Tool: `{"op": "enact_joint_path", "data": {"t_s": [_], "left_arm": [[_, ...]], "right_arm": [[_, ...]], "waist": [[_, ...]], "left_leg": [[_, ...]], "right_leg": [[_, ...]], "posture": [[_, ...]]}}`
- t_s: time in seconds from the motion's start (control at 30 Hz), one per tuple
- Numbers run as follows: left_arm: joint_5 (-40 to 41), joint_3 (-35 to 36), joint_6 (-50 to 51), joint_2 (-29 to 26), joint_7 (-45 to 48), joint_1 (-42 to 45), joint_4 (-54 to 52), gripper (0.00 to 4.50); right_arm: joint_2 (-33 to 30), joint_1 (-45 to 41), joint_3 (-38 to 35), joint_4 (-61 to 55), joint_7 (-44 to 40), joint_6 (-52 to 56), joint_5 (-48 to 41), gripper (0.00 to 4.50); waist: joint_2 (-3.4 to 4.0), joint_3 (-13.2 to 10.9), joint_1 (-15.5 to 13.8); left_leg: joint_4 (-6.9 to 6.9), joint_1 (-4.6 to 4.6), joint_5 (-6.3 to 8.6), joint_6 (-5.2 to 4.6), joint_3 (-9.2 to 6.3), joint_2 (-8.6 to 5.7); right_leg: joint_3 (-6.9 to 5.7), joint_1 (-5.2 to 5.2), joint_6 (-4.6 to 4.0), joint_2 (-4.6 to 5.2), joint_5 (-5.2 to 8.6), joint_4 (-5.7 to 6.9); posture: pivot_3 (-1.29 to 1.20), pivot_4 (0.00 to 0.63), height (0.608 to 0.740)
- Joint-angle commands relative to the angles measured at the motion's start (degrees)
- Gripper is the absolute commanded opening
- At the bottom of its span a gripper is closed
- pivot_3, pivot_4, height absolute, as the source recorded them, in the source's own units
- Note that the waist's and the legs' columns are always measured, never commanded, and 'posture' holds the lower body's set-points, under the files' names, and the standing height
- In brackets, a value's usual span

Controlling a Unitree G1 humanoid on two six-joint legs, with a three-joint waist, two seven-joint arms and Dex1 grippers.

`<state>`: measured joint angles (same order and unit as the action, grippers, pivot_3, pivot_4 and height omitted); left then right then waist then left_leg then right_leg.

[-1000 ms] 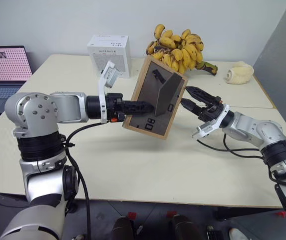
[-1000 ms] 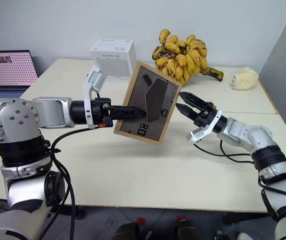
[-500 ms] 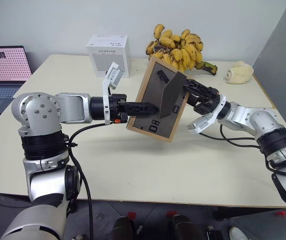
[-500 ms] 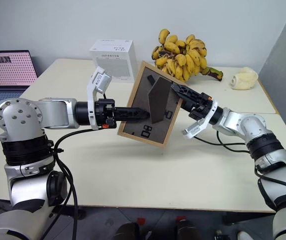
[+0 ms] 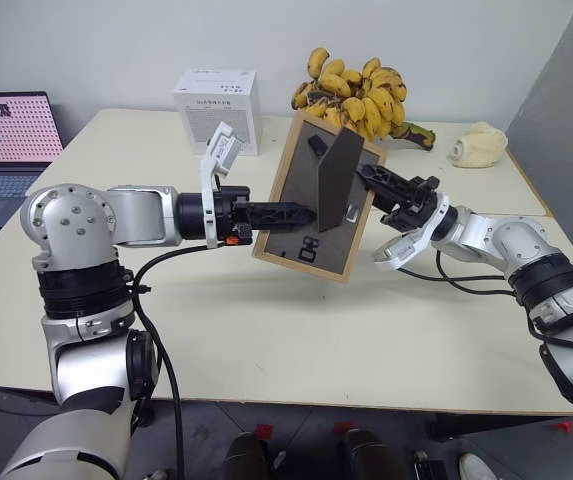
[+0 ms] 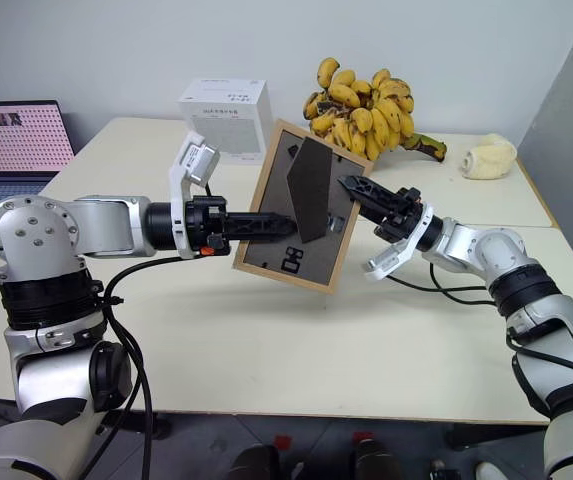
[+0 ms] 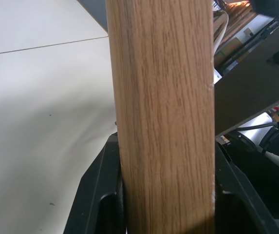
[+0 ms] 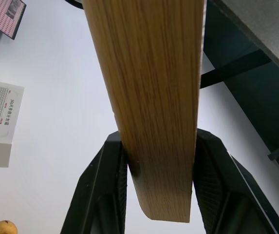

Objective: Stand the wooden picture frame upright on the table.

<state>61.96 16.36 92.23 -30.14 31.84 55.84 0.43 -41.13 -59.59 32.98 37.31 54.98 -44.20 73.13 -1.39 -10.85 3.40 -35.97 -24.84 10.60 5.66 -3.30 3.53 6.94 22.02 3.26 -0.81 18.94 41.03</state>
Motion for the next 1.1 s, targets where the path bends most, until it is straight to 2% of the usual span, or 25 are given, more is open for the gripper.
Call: {"op": "enact_joint_path", "data": {"t_s": [0.03,0.27,0.57,0.7,0.83,1.0,1.1], "left_arm": [[1.1,0.0,0.3,-1.1,-0.6,2.1,-1.8,1.42],[0.9,-0.2,0.3,-0.9,-0.5,2.3,-2.2,1.42],[1.4,0.3,-0.5,-1.2,-0.2,1.7,-3.0,3.28],[1.3,0.4,-2.2,-3.2,1.3,0.8,-3.8,3.28],[3.0,2.7,-4.8,-8.3,5.8,-1.3,-6.7,3.28],[6.1,9.2,-8.2,-16.7,11.7,-8.9,-13.7,3.28],[6.7,14.3,-11.2,-19.5,11.8,-15.1,-18.3,3.28]], "right_arm": [[-0.5,-1.7,0.0,-1.2,-0.2,0.0,-0.9,1.41],[-0.8,-1.5,-0.2,-1.5,-0.5,0.0,-1.1,1.38],[-0.7,-2.3,0.0,-0.5,-1.2,-0.1,-1.4,1.38],[-0.4,-2.7,0.5,0.6,-1.3,-0.4,-1.4,1.38],[0.3,-4.0,1.9,3.4,-0.8,-1.0,-1.0,1.38],[2.2,-6.7,4.3,9.9,1.0,-2.0,-0.2,1.38],[3.7,-8.3,5.7,14.3,0.7,-2.9,-0.8,1.38]], "waist": [[0.00,0.0,0.0],[0.00,0.0,0.0],[0.00,0.0,0.0],[0.00,0.0,0.0],[0.00,0.0,0.2],[-0.02,0.0,0.9],[-0.03,0.0,1.4]], "left_leg": [[0.00,0.00,0.00,0.00,0.00,0.00],[0.00,0.00,0.00,0.00,0.00,0.00],[0.00,0.00,0.00,0.00,0.00,0.00],[0.00,0.00,0.00,0.00,0.00,0.00],[0.02,0.00,0.00,0.00,0.01,0.00],[0.04,0.01,0.00,0.00,0.01,0.02],[0.04,0.00,0.00,-0.01,0.01,0.01]], "right_leg": [[0.00,0.00,0.00,0.00,0.00,0.00],[0.00,0.00,0.00,0.00,0.00,0.00],[0.00,0.00,0.00,0.00,0.00,0.00],[0.00,0.00,0.00,0.00,0.00,0.00],[0.01,0.01,0.00,0.00,0.00,0.00],[0.01,0.02,0.00,0.01,0.00,-0.01],[0.01,0.02,0.00,0.04,0.00,-0.02]], "posture": [[0.00,0.150,0.740],[0.00,0.150,0.740],[0.00,0.150,0.740],[0.00,0.150,0.740],[0.00,0.150,0.740],[0.00,0.150,0.740],[0.00,0.150,0.740]]}}
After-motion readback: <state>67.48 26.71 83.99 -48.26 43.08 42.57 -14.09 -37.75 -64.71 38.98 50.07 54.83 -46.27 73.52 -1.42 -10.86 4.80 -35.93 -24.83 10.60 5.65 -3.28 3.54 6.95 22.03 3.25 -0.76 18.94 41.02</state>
